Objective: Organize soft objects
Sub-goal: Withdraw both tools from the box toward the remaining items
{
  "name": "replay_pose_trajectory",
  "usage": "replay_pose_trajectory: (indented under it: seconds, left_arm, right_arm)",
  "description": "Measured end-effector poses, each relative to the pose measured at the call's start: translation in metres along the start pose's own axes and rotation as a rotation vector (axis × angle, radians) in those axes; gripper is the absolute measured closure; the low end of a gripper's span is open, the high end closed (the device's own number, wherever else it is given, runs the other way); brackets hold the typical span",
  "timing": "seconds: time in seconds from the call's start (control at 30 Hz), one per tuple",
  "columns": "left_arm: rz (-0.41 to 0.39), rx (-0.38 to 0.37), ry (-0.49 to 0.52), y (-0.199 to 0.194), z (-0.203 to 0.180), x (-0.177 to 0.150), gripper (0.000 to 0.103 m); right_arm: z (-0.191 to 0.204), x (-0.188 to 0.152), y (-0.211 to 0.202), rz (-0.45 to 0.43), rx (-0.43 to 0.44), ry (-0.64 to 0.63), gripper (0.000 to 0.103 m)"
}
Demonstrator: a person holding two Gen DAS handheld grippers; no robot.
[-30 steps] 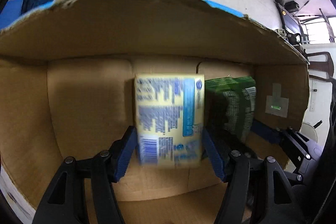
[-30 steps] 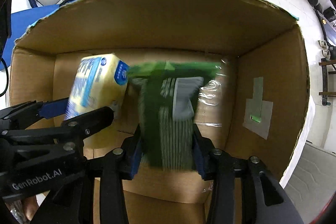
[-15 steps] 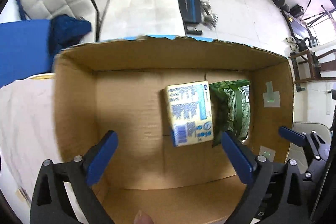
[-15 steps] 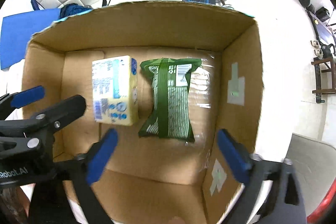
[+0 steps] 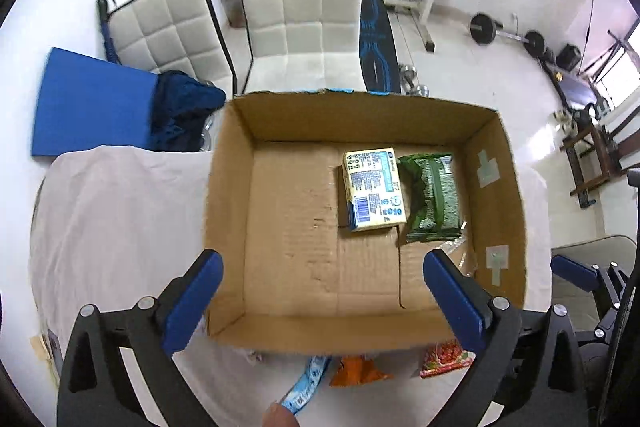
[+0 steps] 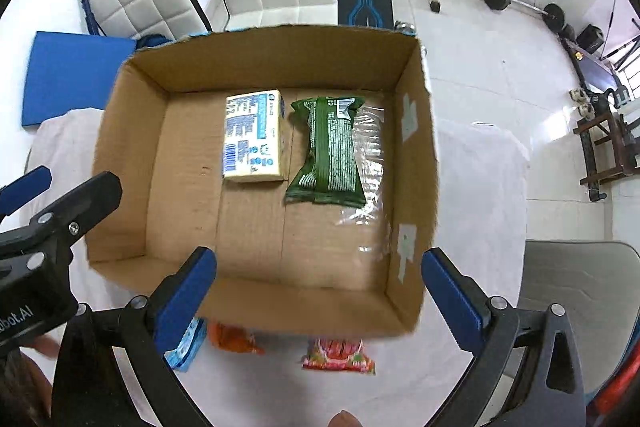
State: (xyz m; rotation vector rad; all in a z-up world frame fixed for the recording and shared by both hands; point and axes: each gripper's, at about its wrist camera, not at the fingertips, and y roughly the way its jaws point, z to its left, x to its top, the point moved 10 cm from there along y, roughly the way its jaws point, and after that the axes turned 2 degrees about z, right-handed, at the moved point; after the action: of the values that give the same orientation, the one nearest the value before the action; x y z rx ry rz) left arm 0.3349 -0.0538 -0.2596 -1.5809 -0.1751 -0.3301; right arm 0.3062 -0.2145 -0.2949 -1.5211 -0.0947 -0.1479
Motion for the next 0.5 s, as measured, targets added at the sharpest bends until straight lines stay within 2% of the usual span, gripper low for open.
replay_pose_trajectory:
  seconds: [0.23,0.5]
  left_arm:
    - [-0.099,0.034,0.016,-0.053,-0.008,-0.027,0.000]
    - [-0.168,0.005,0.014,-0.097,-0.015,-0.040,0.000]
  right_arm:
    - [0.003,-0.034,-0.055,-0.103,-0.007,0.005,0.000]
    - [0.009,-0.060,-0.107,-0.173,0.021,0.003,0.000]
